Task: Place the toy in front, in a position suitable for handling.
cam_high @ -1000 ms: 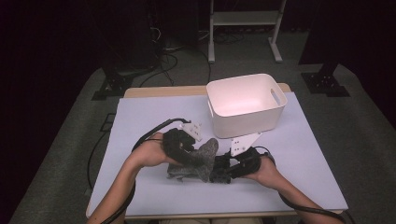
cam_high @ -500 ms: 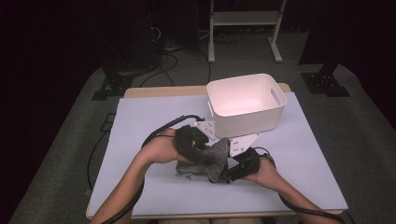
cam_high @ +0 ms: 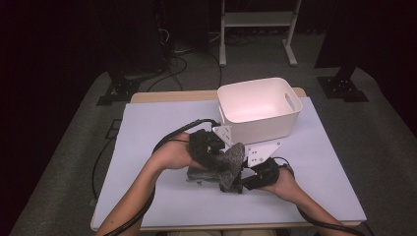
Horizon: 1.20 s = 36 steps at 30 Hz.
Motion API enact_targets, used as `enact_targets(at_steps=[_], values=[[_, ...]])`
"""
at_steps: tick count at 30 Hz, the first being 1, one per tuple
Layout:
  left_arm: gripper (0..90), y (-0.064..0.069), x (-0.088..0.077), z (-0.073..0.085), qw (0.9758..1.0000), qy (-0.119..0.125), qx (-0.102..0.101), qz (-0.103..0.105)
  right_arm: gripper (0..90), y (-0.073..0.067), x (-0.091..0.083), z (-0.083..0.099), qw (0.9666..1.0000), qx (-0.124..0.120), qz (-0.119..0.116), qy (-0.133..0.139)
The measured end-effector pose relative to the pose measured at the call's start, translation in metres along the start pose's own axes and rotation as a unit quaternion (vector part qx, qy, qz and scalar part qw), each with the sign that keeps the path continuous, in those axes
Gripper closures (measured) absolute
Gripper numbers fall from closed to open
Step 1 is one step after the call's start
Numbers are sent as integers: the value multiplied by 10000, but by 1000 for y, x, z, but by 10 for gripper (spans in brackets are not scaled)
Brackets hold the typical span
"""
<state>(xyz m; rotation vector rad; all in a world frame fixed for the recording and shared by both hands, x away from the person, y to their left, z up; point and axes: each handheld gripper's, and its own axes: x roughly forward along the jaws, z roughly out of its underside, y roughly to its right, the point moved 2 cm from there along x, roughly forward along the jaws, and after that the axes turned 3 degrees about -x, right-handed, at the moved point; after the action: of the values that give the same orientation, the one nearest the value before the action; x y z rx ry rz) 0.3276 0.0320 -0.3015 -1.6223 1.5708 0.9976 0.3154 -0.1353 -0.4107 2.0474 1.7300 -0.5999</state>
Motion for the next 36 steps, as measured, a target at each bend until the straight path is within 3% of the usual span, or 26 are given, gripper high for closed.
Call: enact_targets(at_steps=[6, 9, 12, 17, 22, 24, 26, 28, 29, 32, 36], values=[[717, 0, 1, -11, 9999, 78, 64, -37, 558, 3, -2, 4, 9998, 179, -47, 121], [717, 4, 2, -20, 9996, 226, 127, 88, 558, 3, -2, 4, 9997, 151, -40, 167], [712, 1, 10, -25, 9998, 145, 76, 117, 558, 1, 1, 3, 9996, 211, -37, 191], [711, -3, 10, -19, 9995, 270, 26, 181, 562, 3, -2, 6, 9995, 199, -36, 249], [710, -5, 3, -10, 9998, 178, -64, -28, 597, 3, -5, 5, 9998, 73, -6, 199], [708, -8, 1, -4, 9997, 205, -134, -52, 633, 5, -9, 7, 9996, 171, -39, 230], [717, -9, 2, 1, 9990, 360, -260, 31, 669, 7, -11, 9, 9992, 267, -145, 277], [729, -9, 4, 3, 9985, 439, -268, 159, 666, 4, -10, 7, 9996, 168, -111, 218], [729, -8, 5, 3, 9983, 475, -260, 206, 654, 3, -9, 4, 9998, 114, -117, 140], [731, -6, 8, -1, 9985, 482, -131, 232, 475, 4, -8, -3, 9996, 187, -118, 163], [731, -3, 14, -8, 9979, 540, -78, 361, 416, 3, 0, -10, 9995, 124, -165, 245]])
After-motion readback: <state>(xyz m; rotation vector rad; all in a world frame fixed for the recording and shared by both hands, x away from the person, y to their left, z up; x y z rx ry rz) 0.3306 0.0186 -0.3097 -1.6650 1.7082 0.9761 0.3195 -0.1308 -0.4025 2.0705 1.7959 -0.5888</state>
